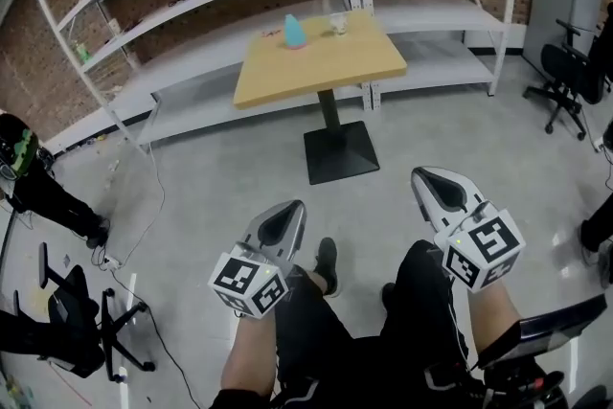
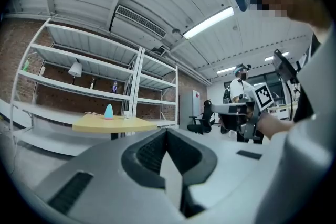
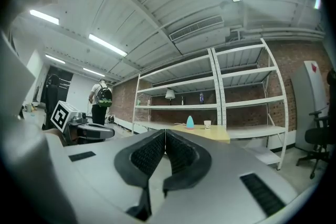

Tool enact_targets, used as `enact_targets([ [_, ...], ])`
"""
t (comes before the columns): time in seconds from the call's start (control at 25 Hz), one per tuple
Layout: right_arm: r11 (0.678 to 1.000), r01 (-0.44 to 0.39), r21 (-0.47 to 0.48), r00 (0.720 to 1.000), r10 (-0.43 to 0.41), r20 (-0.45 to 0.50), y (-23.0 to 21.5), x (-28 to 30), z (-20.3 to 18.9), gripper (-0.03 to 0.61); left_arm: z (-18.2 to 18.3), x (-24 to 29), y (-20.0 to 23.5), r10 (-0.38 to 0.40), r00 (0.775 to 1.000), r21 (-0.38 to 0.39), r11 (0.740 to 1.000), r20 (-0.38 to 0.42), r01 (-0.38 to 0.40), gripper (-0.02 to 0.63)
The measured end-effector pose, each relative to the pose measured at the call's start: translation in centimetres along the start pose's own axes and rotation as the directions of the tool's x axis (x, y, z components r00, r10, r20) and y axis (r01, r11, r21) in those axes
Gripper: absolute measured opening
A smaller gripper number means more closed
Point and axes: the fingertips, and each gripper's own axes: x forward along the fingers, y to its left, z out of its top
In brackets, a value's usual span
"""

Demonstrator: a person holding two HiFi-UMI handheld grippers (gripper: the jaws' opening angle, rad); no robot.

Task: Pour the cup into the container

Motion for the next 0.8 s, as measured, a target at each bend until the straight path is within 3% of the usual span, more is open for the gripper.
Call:
enact_targets([
  [0.8, 0.999, -0.034, 0.020, 0.998, 0.033, 0.049, -20.0, 25.3, 0.0, 0.002, 2.4, 26.1, 16.9, 0.016, 1.000, 0.045, 0.999, -0.026, -0.015, 0.002],
])
